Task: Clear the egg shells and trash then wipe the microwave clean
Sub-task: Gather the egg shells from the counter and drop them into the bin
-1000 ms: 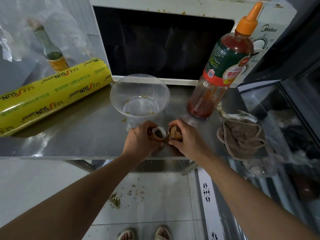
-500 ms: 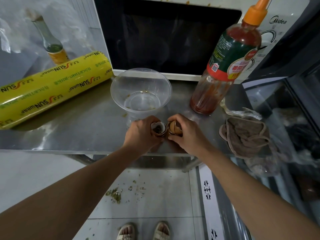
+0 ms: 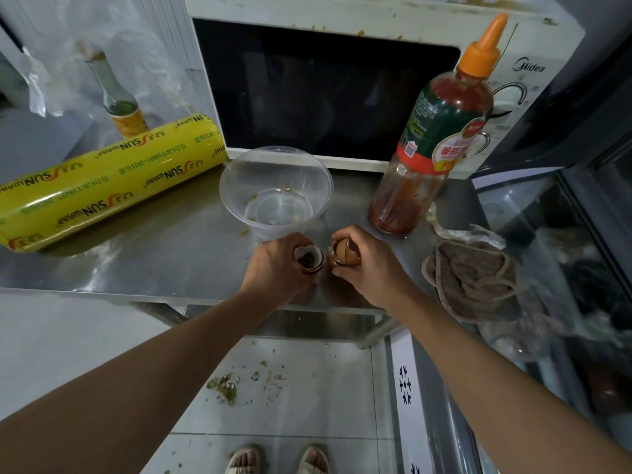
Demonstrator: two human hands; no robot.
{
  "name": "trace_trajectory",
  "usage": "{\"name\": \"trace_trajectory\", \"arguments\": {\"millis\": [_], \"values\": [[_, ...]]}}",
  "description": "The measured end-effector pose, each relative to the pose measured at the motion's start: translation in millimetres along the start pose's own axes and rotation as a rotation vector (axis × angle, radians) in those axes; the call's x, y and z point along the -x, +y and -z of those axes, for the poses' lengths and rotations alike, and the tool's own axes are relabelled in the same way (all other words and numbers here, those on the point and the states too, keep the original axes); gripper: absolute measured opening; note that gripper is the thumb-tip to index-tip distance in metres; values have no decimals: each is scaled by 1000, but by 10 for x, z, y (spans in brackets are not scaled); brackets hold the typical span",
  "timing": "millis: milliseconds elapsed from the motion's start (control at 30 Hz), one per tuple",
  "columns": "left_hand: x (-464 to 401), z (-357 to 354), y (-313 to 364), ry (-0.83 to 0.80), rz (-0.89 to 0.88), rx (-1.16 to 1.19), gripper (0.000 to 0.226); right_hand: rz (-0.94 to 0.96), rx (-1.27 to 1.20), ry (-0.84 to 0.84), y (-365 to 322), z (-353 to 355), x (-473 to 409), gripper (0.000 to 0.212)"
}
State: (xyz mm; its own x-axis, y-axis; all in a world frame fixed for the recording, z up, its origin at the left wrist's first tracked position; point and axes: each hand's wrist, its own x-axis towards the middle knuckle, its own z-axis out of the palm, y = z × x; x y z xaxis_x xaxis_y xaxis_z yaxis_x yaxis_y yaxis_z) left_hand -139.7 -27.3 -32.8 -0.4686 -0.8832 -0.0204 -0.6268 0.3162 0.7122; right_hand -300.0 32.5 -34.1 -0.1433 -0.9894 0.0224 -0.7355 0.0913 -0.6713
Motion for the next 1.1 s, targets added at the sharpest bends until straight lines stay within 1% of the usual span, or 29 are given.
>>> {"name": "trace_trajectory", "arguments": {"millis": [233,400,600,767,867,1100], "values": [[106,139,334,36,-12,30,38,-7,10,51,-237,428,219,43],[158,292,617,42,-105,32,35,-88,19,98,-490,782,437,46],[224,536,988,-96,-135,25,33,-214,62,191,-804,1034,772,47],[294,821,1140,-224,-260,-5,35,-350,27,315,-1163,1104,1091,48],[379,973,1163,-286,-367,-53,35,-419,3,377,-1359,1047,1306,47],[723,1210,1227,-417,-568,19,33,-565,-15,552,-1890,934,1935,46]]}}
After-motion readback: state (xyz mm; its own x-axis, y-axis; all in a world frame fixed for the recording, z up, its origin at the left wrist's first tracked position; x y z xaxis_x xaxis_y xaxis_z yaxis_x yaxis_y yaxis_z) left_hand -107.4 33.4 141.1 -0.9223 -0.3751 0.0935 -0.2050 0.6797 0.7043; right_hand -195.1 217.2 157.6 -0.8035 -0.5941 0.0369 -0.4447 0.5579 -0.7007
